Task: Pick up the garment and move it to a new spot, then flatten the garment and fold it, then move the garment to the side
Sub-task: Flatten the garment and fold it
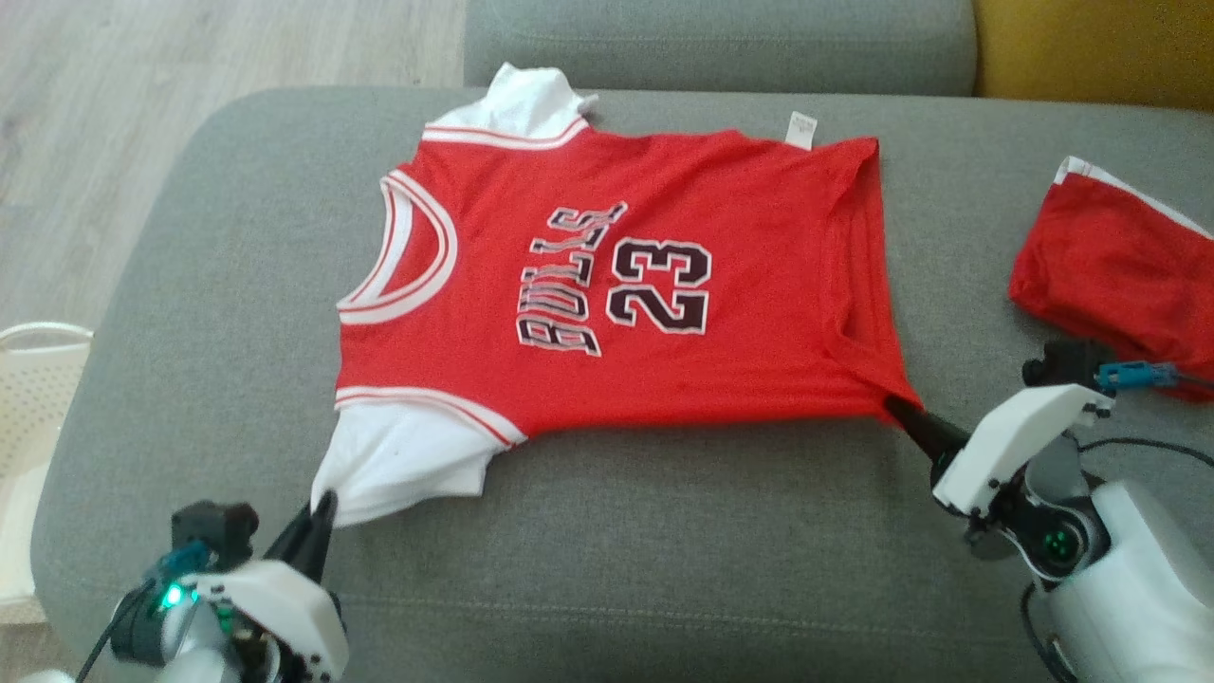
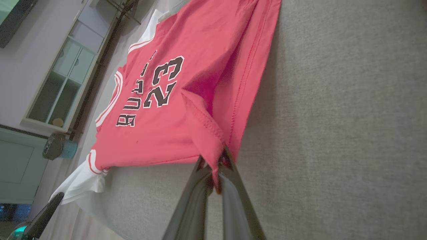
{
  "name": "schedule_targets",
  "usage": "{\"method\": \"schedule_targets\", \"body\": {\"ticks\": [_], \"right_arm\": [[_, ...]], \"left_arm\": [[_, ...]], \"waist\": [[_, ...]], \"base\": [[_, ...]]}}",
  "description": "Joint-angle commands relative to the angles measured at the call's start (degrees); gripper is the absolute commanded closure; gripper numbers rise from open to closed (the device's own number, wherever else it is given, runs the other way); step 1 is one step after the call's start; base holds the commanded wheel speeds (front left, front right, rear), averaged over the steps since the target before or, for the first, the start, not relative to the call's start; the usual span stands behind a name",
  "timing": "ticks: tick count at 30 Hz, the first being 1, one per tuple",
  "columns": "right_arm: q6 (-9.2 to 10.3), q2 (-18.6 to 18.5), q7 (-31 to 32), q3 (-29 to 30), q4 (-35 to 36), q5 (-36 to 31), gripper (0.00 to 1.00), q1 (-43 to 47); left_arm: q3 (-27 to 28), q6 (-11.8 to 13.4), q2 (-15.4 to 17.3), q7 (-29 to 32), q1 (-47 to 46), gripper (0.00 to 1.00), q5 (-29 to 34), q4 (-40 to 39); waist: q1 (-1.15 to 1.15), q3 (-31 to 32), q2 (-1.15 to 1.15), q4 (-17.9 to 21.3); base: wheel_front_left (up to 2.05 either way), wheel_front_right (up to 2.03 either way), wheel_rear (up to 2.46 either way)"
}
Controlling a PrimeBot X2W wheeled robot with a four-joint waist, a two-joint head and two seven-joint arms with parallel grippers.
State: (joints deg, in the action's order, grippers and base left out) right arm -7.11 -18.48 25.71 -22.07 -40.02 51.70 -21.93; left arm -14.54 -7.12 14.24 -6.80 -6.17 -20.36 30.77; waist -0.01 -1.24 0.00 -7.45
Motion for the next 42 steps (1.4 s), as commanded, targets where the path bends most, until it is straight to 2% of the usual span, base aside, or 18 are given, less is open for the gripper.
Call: {"method": "schedule_targets", "body": {"ticks": [1,12,24,28,33,42], "right_arm": [[-0.37,-1.6,1.1,-0.8,2.6,-0.4,1.0,-0.4],[-0.37,-6.1,13.7,-2.2,7.5,0.1,1.0,4.7],[-0.37,-8.1,26.3,0.0,12.6,0.5,1.0,10.5],[-0.37,-7.7,27.1,2.4,14.9,-0.4,1.0,11.6],[-0.37,-6.4,27.6,5.5,16.8,-1.8,1.0,11.9],[-0.37,-4.2,29.3,7.8,19.5,-6.0,1.0,8.5]], "left_arm": [[1.6,-0.2,2.8,0.7,-0.9,1.0,-0.9,-2.8],[-4.6,-0.3,10.6,9.4,6.3,1.0,-11.1,-14.4],[-9.5,-0.4,18.4,13.9,10.8,1.0,-19.6,-22.8],[-10.3,-0.4,20.3,14.2,11.3,1.0,-21.5,-24.9],[-8.7,-0.1,21.3,13.1,9.9,1.0,-22.3,-26.7],[-5.2,3.0,24.6,13.4,2.9,1.0,-19.6,-28.2]], "waist": [[0.01,0.7,0.0,-0.1],[0.01,2.7,0.0,-0.7],[0.01,4.1,0.0,-0.2],[0.01,4.2,0.0,0.3],[0.01,4.1,0.0,0.8],[0.01,1.6,0.0,2.1]], "base": [[0.0,0.0,0.0],[0.0,0.0,0.0],[0.0,0.0,0.0],[0.0,0.0,0.0],[0.0,0.0,0.0],[0.0,0.0,0.0]]}}
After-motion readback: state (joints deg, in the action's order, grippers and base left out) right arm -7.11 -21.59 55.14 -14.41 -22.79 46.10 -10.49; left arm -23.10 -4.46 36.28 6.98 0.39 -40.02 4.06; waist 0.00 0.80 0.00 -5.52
